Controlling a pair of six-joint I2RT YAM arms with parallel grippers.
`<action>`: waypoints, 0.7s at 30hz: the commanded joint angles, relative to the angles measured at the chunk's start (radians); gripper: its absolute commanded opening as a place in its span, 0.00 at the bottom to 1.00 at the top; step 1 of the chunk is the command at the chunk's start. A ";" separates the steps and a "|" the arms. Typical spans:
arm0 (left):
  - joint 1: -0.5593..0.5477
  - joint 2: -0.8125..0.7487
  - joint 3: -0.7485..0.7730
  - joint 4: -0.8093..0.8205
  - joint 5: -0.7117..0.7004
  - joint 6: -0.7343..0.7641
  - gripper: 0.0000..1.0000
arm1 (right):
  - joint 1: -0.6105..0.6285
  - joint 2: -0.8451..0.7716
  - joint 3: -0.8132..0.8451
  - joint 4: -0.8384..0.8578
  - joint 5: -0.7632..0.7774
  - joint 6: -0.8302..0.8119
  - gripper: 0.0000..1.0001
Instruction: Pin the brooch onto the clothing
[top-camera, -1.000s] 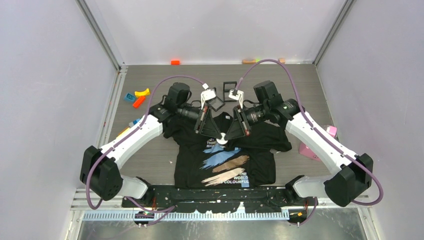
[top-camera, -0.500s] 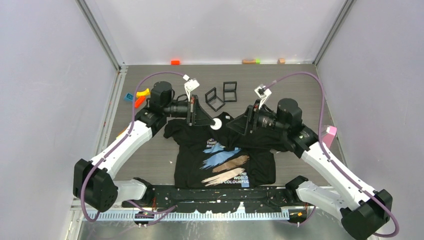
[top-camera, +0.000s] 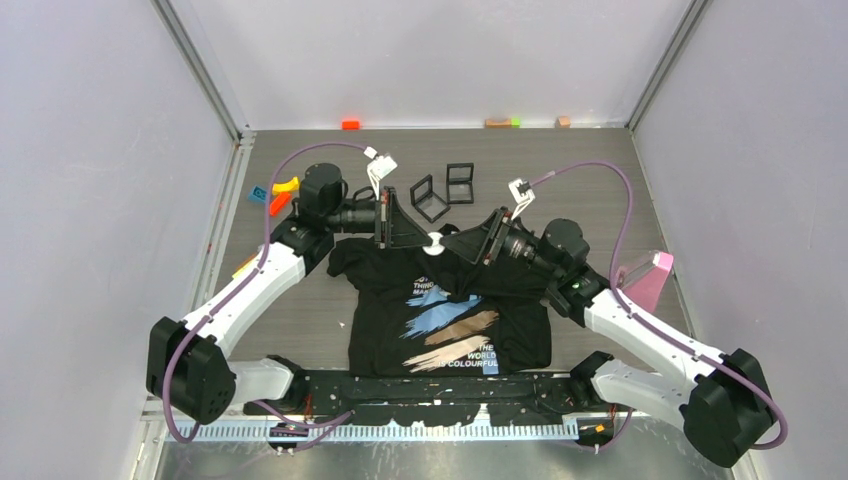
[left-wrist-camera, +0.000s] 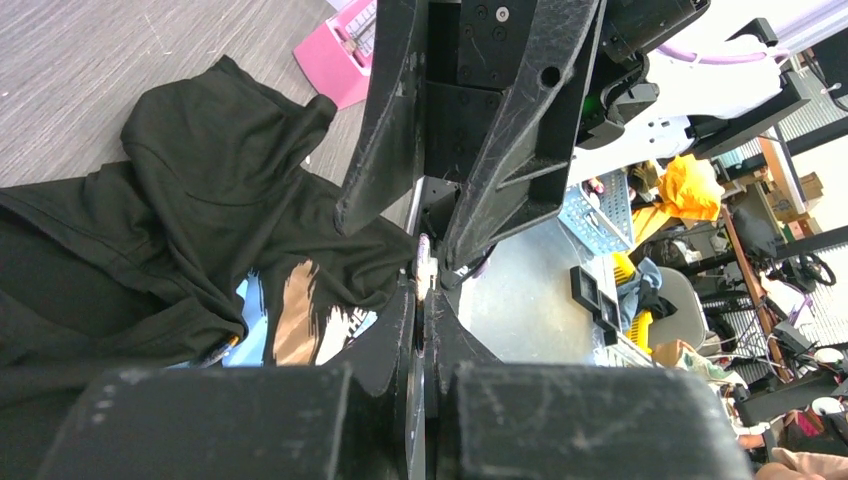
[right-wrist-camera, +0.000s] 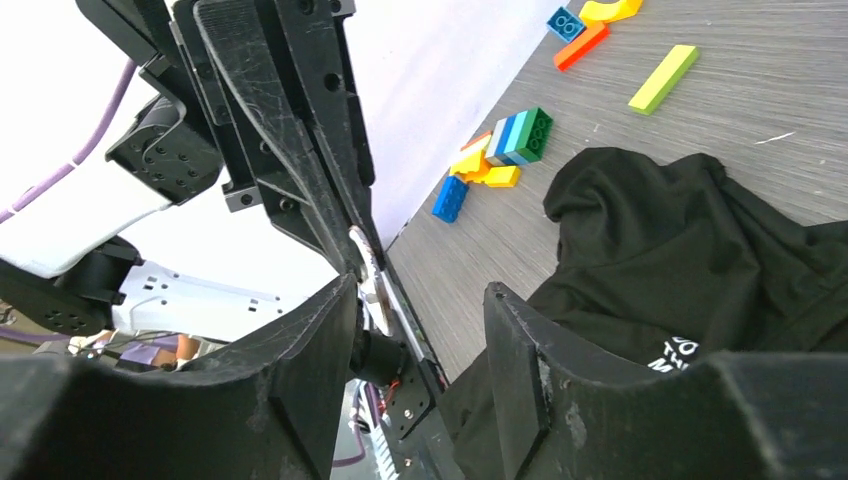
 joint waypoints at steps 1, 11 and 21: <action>-0.004 -0.012 0.000 0.056 0.003 -0.011 0.00 | 0.022 0.004 0.017 0.122 0.011 0.019 0.54; 0.002 -0.017 -0.002 0.058 -0.003 -0.014 0.00 | 0.058 0.014 -0.004 0.110 -0.013 0.012 0.45; 0.004 -0.013 -0.005 0.063 0.002 -0.017 0.00 | 0.065 0.024 -0.006 0.107 -0.015 0.001 0.34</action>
